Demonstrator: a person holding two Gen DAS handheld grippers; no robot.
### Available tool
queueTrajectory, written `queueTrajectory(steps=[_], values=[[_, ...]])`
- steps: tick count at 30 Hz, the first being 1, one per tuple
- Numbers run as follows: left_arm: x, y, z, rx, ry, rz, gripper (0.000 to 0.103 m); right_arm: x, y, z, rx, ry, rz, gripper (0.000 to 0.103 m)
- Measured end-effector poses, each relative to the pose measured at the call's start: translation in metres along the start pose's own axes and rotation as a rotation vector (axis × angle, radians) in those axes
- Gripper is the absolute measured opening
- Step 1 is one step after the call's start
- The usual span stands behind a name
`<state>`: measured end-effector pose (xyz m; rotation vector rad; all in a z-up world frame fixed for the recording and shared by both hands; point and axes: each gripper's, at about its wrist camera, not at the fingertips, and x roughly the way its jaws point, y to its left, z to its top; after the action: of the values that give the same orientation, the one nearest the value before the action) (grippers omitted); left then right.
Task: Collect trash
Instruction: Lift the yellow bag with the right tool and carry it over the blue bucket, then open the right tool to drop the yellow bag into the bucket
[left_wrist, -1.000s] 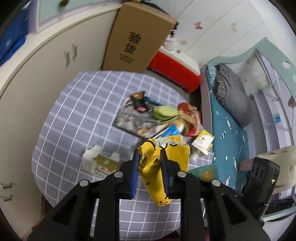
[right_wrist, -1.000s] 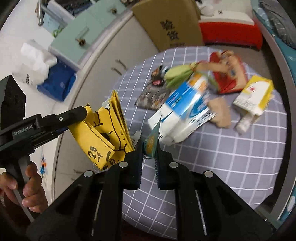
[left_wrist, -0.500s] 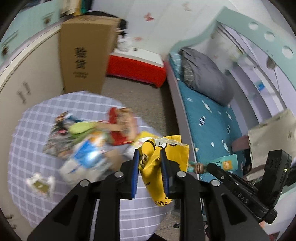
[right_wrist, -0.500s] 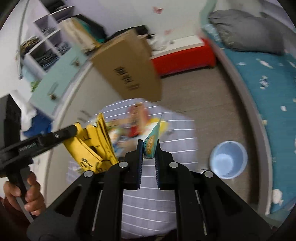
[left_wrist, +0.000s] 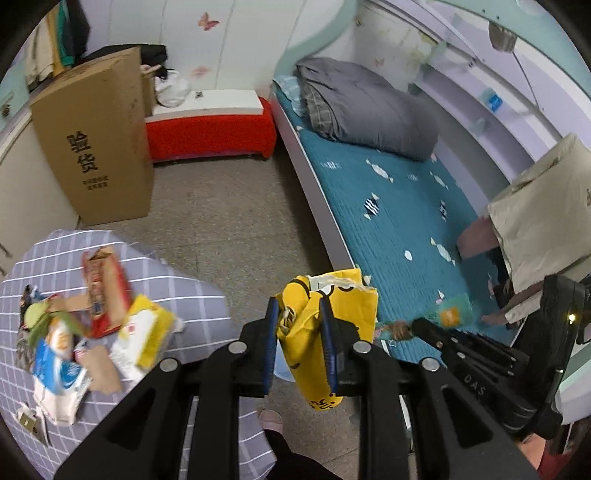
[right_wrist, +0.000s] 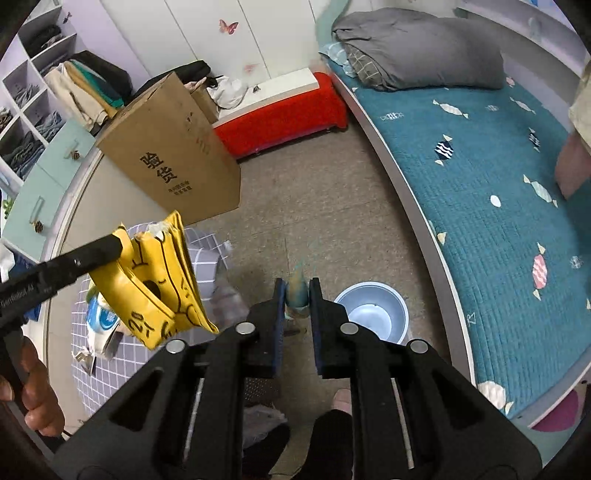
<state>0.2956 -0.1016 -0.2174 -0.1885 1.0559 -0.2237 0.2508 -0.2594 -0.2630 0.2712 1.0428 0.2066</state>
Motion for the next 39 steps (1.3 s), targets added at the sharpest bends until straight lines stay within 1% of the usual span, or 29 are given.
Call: queueTrajectory(steps=[2, 3, 7, 11, 13, 16, 23, 24, 26, 27, 28, 30, 32, 33, 34, 37, 39], values=[[0.013, -0.010, 0.002, 0.007, 0.017, -0.004, 0.021, 0.009, -0.015, 0.005, 0.021, 0.008, -0.011, 0.036], [0.017, -0.014, 0.003, 0.011, 0.020, -0.006, 0.021, 0.011, -0.019, 0.005, 0.034, 0.010, -0.009, 0.055], [0.031, -0.032, 0.008, 0.056, 0.020, 0.010, 0.021, 0.011, -0.037, 0.009, 0.057, 0.007, -0.009, 0.056], [0.041, -0.049, 0.011, 0.093, 0.021, 0.004, 0.021, -0.008, -0.045, 0.011, 0.056, -0.049, -0.037, 0.056], [0.045, -0.057, 0.012, 0.112, 0.019, 0.004, 0.021, -0.019, -0.048, 0.012, 0.053, -0.086, -0.058, 0.061], [0.053, -0.070, 0.014, 0.137, 0.025, -0.002, 0.021, -0.031, -0.054, 0.013, 0.057, -0.124, -0.080, 0.063], [0.064, -0.097, 0.016, 0.189, 0.026, -0.030, 0.023, -0.046, -0.071, 0.013, 0.085, -0.171, -0.102, 0.063], [0.064, -0.100, 0.017, 0.196, 0.021, -0.041, 0.025, -0.049, -0.073, 0.013, 0.089, -0.182, -0.103, 0.063], [0.062, -0.103, 0.017, 0.194, 0.009, -0.068, 0.037, -0.055, -0.076, 0.013, 0.095, -0.203, -0.108, 0.063], [0.061, -0.104, 0.017, 0.191, 0.004, -0.087, 0.054, -0.057, -0.077, 0.013, 0.097, -0.210, -0.112, 0.063], [0.059, -0.105, 0.017, 0.190, -0.006, -0.087, 0.066, -0.059, -0.079, 0.012, 0.102, -0.214, -0.112, 0.063], [0.057, -0.107, 0.015, 0.197, -0.023, -0.075, 0.070, -0.060, -0.080, 0.011, 0.112, -0.215, -0.114, 0.063], [0.059, -0.106, 0.014, 0.197, 0.003, -0.087, 0.070, -0.061, -0.081, 0.010, 0.116, -0.213, -0.112, 0.063], [0.060, -0.104, 0.013, 0.189, 0.015, -0.100, 0.070, -0.061, -0.082, 0.009, 0.117, -0.211, -0.109, 0.063], [0.060, -0.101, 0.013, 0.172, 0.018, -0.098, 0.070, -0.062, -0.079, 0.009, 0.117, -0.212, -0.108, 0.063], [0.055, -0.095, 0.011, 0.144, 0.016, -0.097, 0.070, -0.063, -0.076, 0.008, 0.109, -0.211, -0.101, 0.063], [0.045, -0.091, 0.009, 0.133, -0.005, -0.088, 0.070, -0.065, -0.069, 0.007, 0.093, -0.213, -0.092, 0.063]])
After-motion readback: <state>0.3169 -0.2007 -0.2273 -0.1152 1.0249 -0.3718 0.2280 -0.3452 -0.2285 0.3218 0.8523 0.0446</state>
